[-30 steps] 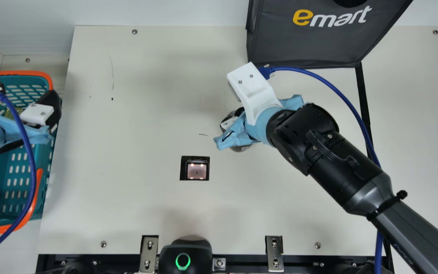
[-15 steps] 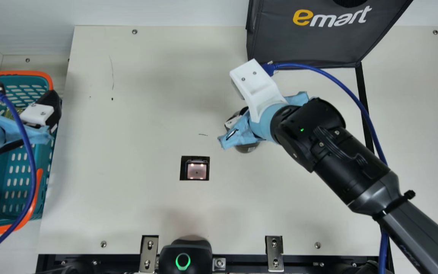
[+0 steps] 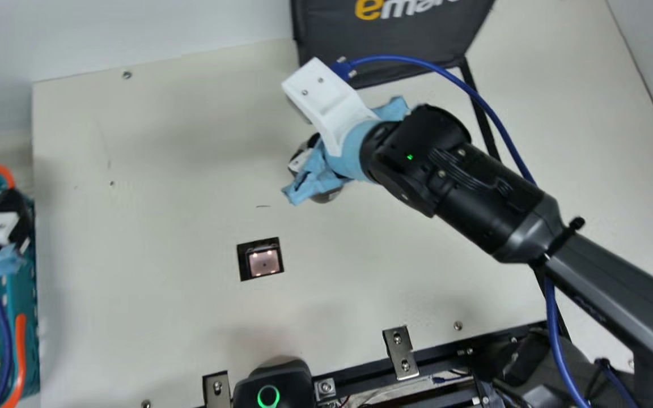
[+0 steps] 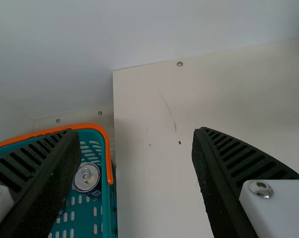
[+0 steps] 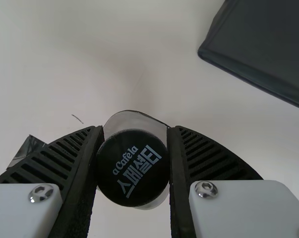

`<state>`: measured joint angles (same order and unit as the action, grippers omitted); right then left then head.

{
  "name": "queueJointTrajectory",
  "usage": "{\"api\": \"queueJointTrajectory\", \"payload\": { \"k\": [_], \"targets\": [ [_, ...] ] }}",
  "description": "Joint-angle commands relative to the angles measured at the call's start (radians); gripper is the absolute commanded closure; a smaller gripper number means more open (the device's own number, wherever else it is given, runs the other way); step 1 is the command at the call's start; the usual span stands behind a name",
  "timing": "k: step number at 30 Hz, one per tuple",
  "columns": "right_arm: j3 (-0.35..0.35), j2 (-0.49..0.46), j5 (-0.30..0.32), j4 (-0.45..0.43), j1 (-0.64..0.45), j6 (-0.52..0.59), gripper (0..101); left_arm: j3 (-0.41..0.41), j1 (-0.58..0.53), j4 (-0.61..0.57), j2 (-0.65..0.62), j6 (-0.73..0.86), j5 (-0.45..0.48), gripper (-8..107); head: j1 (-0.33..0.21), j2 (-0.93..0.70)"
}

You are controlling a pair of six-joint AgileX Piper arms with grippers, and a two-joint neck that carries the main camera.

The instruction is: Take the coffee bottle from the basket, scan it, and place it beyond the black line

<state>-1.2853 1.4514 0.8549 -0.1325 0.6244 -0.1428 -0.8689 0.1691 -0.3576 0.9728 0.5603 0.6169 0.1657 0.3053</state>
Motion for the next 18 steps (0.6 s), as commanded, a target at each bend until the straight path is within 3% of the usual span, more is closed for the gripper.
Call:
{"api": "queueJointTrajectory", "payload": {
  "k": [1, 18],
  "targets": [
    [-0.003, -0.005, 0.002, -0.002, -0.008, -0.001, 101, 0.0, 0.0, 0.0, 0.0, 0.0, 0.0, 9, -0.027, 0.071],
    [-0.022, -0.047, 0.037, 0.0, -0.152, 0.02, 101, 0.0, 0.0, 0.0, 0.0, 0.0, 0.0, 9, -0.027, 0.071]
  ]
}}
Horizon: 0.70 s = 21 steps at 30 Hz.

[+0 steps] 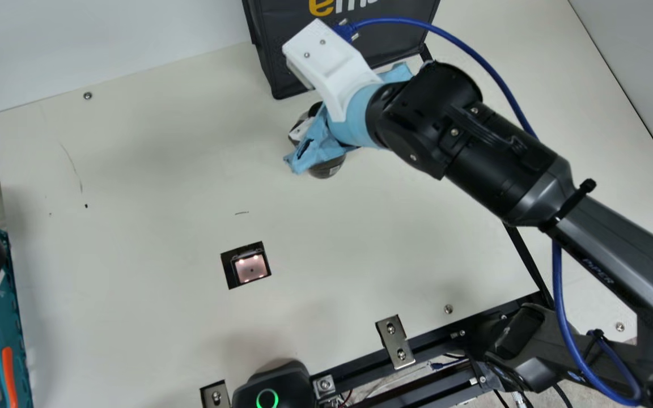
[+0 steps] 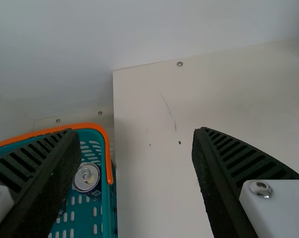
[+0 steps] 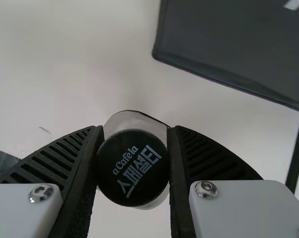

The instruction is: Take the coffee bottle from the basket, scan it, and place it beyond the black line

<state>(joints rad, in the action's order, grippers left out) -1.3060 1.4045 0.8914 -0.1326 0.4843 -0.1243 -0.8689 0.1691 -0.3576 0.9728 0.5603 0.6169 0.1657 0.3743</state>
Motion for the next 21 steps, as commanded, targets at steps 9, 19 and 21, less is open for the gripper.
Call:
{"api": "queueJointTrajectory", "payload": {
  "k": [9, 19, 21],
  "targets": [
    [-0.026, -0.004, 0.017, 0.013, -0.117, 0.029, 101, 0.0, 0.0, 0.0, 0.0, 0.0, 0.0, 9, -0.027, 0.002],
    [-0.058, 0.005, 0.034, 0.035, -0.247, 0.069, 101, 0.0, 0.0, 0.0, 0.0, 0.0, 0.0, 9, -0.027, 0.002],
    [-0.061, 0.007, 0.035, 0.039, -0.274, 0.079, 101, 0.0, 0.0, 0.0, 0.0, 0.0, 0.0, 9, -0.027, 0.002]
  ]
}}
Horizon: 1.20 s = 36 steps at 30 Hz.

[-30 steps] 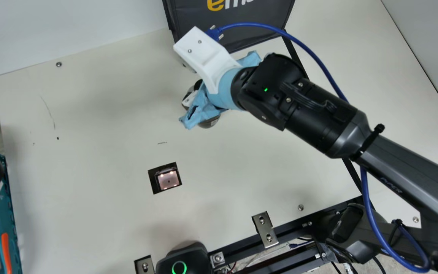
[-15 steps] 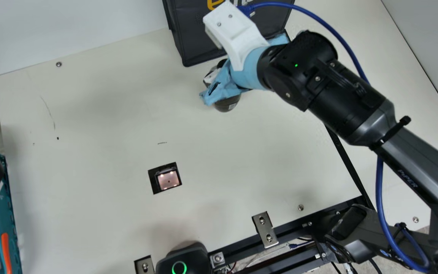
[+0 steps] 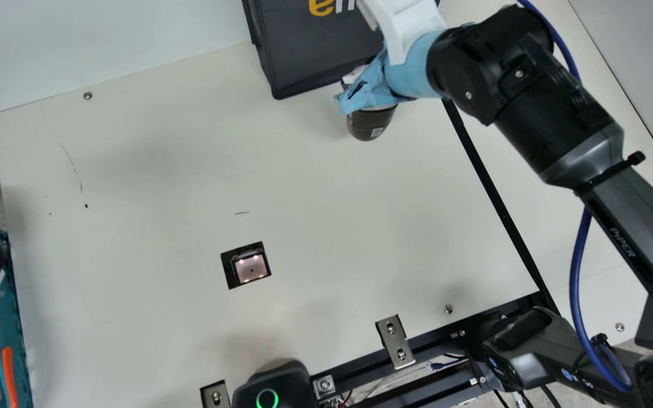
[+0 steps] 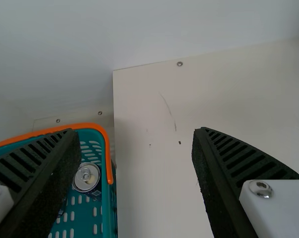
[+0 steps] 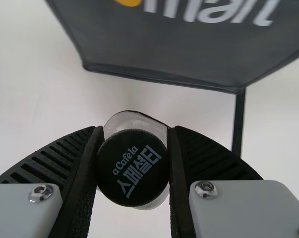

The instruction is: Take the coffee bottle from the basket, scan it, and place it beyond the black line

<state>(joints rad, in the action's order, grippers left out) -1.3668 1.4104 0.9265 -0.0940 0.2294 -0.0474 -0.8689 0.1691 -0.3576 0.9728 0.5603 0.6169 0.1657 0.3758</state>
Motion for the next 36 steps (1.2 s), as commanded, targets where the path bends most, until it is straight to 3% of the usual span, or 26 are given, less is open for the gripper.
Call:
{"api": "queueJointTrajectory", "payload": {
  "k": [1, 16, 36],
  "targets": [
    [-0.002, 0.002, 0.0, 0.003, -0.033, 0.008, 101, 0.0, 0.0, 0.0, 0.0, 0.0, 0.0, 9, -0.027, 0.001],
    [-0.016, 0.028, -0.012, 0.035, -0.236, 0.07, 101, 0.0, 0.0, 0.0, 0.0, 0.0, 0.0, 9, -0.027, 0.001],
    [-0.012, 0.096, -0.09, 0.072, -0.483, 0.121, 101, 0.0, 0.0, 0.0, 0.0, 0.0, 0.0, 9, -0.027, 0.001]
  ]
}}
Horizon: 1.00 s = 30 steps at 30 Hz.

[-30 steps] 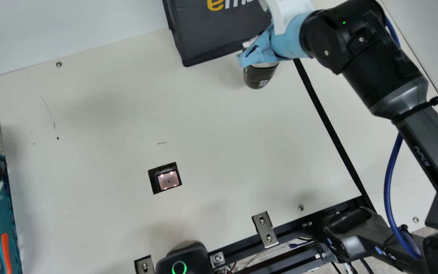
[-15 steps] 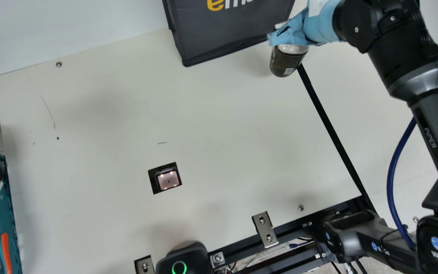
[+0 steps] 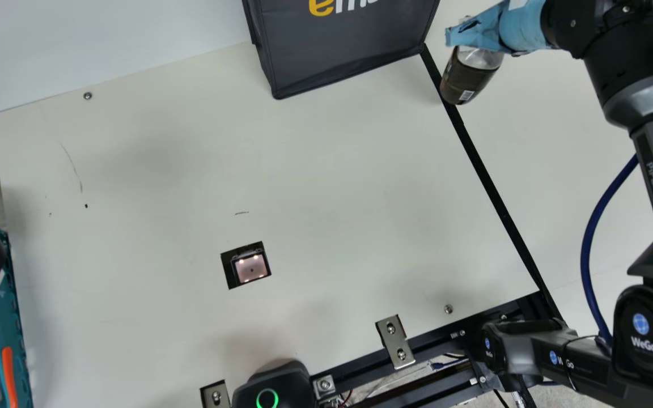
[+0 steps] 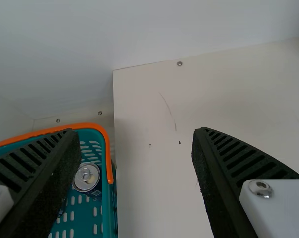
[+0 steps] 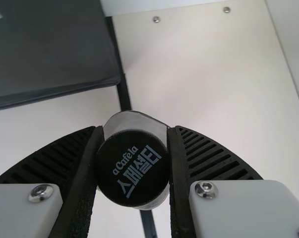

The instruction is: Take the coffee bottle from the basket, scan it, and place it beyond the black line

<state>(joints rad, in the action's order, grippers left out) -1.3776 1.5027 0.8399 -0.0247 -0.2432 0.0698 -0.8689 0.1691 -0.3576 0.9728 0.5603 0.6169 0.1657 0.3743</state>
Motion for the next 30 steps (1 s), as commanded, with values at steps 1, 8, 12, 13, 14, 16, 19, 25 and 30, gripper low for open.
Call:
{"api": "queueJointTrajectory", "payload": {
  "k": [1, 8, 12, 13, 14, 16, 19, 25, 30],
  "targets": [
    [-0.001, 0.01, -0.008, 0.004, -0.02, 0.005, 101, 0.0, 0.0, 0.0, 0.0, 0.0, 0.0, 9, -0.027, 0.002],
    [-0.012, 0.056, -0.04, 0.004, -0.067, 0.014, 101, 0.0, 0.0, 0.0, 0.0, 0.0, 0.0, 9, -0.027, 0.002],
    [-0.02, 0.081, -0.053, -0.002, -0.079, 0.01, 101, 0.0, 0.0, 0.0, 0.0, 0.0, 0.0, 9, -0.027, 0.002],
    [-0.021, 0.087, -0.056, -0.005, -0.08, 0.008, 101, 0.0, 0.0, 0.0, 0.0, 0.0, 0.0, 9, -0.027, 0.002],
    [-0.022, 0.093, -0.059, -0.008, -0.08, 0.005, 101, 0.0, 0.0, 0.0, 0.0, 0.0, 0.0, 9, -0.027, 0.002],
    [-0.024, 0.103, -0.065, -0.014, -0.08, -0.002, 101, 0.0, 0.0, 0.0, 0.0, 0.0, 0.0, 9, -0.027, 0.002],
    [-0.026, 0.117, -0.074, -0.023, -0.079, -0.012, 101, 0.0, 0.0, 0.0, 0.0, 0.0, 0.0, 9, -0.027, 0.002],
    [-0.032, 0.143, -0.095, -0.037, -0.079, -0.033, 101, 0.0, 0.0, 0.0, 0.0, 0.0, 0.0, 9, -0.027, 0.002],
    [-0.035, 0.155, -0.109, -0.038, -0.081, -0.044, 95, 0.0, 0.0, 0.0, 0.0, 0.0, 0.0, 9, -0.027, 0.002]
  ]
}}
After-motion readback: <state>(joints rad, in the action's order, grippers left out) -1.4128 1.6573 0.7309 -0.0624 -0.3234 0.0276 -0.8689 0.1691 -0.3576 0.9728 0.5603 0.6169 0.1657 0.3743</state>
